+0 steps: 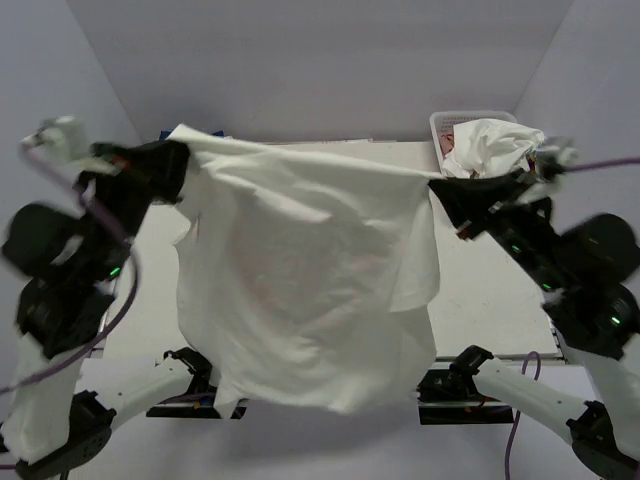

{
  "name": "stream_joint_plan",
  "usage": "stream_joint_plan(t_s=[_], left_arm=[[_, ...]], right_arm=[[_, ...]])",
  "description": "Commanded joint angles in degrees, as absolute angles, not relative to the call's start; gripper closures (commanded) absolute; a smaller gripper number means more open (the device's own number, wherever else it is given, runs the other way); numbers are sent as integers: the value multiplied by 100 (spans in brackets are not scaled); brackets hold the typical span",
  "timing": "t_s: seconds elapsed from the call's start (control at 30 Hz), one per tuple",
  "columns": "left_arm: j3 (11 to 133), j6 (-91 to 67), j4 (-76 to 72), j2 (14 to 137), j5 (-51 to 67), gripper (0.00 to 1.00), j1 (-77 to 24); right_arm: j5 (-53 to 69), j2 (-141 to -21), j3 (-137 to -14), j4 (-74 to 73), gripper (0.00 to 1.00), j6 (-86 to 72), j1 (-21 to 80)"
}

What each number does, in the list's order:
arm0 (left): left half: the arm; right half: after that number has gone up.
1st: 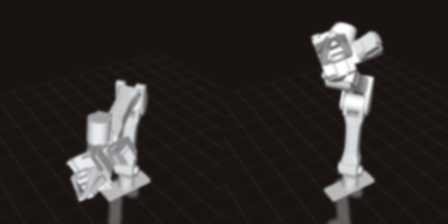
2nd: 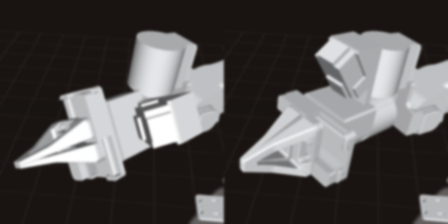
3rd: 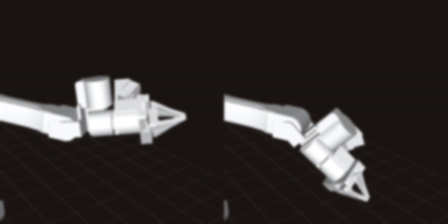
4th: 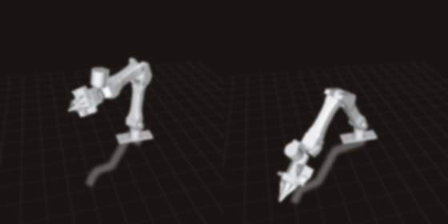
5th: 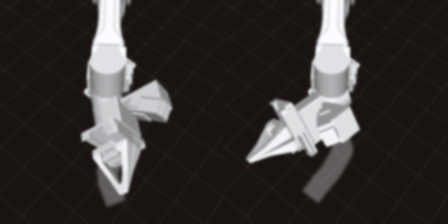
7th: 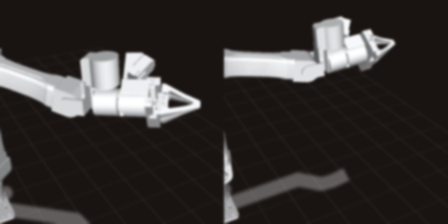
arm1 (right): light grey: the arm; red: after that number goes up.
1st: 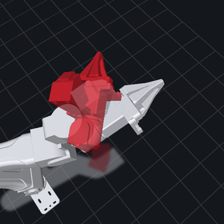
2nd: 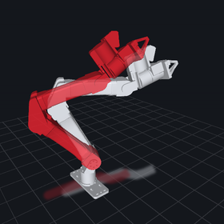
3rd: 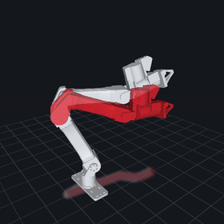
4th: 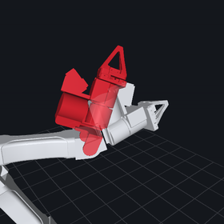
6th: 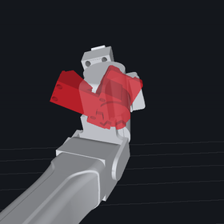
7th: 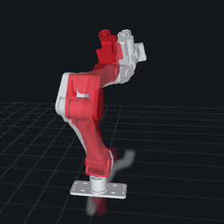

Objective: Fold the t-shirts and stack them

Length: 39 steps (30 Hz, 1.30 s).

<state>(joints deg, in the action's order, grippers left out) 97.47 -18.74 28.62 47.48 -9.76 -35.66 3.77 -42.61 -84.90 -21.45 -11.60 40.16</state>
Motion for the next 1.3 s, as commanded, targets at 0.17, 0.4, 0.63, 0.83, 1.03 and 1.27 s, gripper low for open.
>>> stream_joint_plan(t_s=[0.17,0.4,0.63,0.83,1.03,1.27], left_arm=[[9220,-2978,3823,7977,-5008,90,-3314],[11474,-3892,6043,11721,-4509,0,-2303],[10490,-3481,5259,10752,-3731,0,-2250],[7789,-2953,3209,9300,-2497,0,-2355],[7234,-3216,3349,9386,-2426,0,-2303],[6461,-3270,2892,9711,-2031,0,-2250]], right_arm=[[-3068,-6686,-7005,-1627,100,-1801,3499],[-2268,-9664,-8442,-2228,57,-1846,2250],[-1424,-8933,-7815,-1908,10,-1582,2294],[-1450,-8297,-6162,-1995,10,-1854,2294],[-1222,-8656,-5792,-1959,10,-1767,2294],[-1414,-9658,-6082,-1995,16,-1774,2329]])
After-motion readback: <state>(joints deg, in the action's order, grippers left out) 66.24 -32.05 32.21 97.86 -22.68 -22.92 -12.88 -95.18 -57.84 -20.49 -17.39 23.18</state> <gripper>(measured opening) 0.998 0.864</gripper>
